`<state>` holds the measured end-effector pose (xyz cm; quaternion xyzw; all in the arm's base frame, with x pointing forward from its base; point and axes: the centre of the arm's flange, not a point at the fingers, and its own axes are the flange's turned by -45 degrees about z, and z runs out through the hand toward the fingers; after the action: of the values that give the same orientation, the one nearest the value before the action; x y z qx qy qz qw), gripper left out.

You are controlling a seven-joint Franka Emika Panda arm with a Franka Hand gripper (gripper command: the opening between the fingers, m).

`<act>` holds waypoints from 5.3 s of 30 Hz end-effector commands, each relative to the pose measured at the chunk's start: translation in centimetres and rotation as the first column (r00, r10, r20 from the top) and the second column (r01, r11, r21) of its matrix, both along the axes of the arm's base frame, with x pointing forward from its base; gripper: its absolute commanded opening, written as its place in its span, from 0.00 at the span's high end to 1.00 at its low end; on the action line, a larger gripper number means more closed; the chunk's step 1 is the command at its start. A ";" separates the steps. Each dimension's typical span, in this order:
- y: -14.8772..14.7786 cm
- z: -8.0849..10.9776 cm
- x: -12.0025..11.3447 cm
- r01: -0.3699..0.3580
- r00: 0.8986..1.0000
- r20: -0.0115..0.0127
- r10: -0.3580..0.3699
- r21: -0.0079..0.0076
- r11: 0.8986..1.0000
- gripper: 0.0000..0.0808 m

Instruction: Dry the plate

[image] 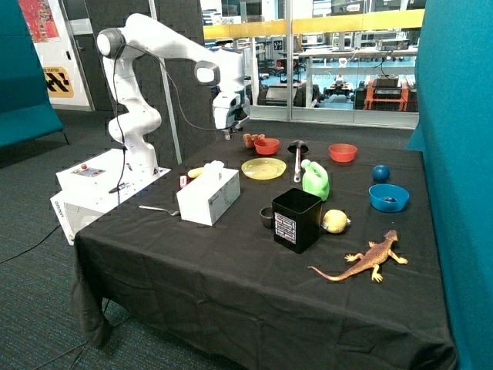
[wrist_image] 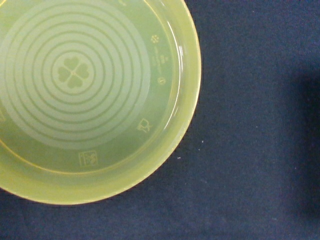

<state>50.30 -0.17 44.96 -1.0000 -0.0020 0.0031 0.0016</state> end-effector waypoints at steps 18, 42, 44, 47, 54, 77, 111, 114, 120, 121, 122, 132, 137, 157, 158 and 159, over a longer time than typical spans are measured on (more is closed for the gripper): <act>-0.8 -1.5 -1.0 0.029 1.000 0.006 -0.029 -0.003 1.000 0.49; -5.8 -1.9 -3.7 0.548 0.836 0.006 -0.548 -0.003 0.836 0.11; -6.4 -2.0 -3.9 0.562 0.827 0.006 -0.562 -0.003 0.827 0.12; -7.3 -2.3 -4.2 0.571 0.821 0.006 -0.571 -0.003 0.821 0.12; -8.8 -3.2 -4.2 0.575 0.818 0.006 -0.575 -0.003 0.818 0.12; -10.3 -4.2 0.4 0.515 0.857 0.006 -0.515 -0.003 0.857 0.19; -16.1 -3.9 0.8 0.537 0.844 0.006 -0.537 -0.003 0.844 0.13; -16.3 -3.9 0.8 0.538 0.843 0.006 -0.538 -0.003 0.843 0.14; -16.7 -4.4 0.8 0.533 0.846 0.006 -0.533 -0.003 0.846 0.15; -16.7 -4.5 0.8 0.533 0.846 0.006 -0.533 -0.003 0.846 0.16; -16.7 -4.8 0.8 0.532 0.847 0.006 -0.532 -0.003 0.847 0.17; -16.3 -7.1 1.1 0.518 0.856 0.006 -0.518 -0.003 0.856 0.21; -16.0 -7.5 1.9 0.507 0.862 0.006 -0.507 -0.003 0.862 0.23; -15.6 -8.0 1.6 0.492 0.871 0.006 -0.492 -0.003 0.871 1.00; -15.5 -7.9 1.6 0.491 0.871 0.006 -0.491 -0.003 0.871 1.00; -15.5 -7.9 1.5 0.492 0.871 0.006 -0.492 -0.003 0.871 1.00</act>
<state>52.19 -16.02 37.15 -0.9668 0.2556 0.0029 -0.0002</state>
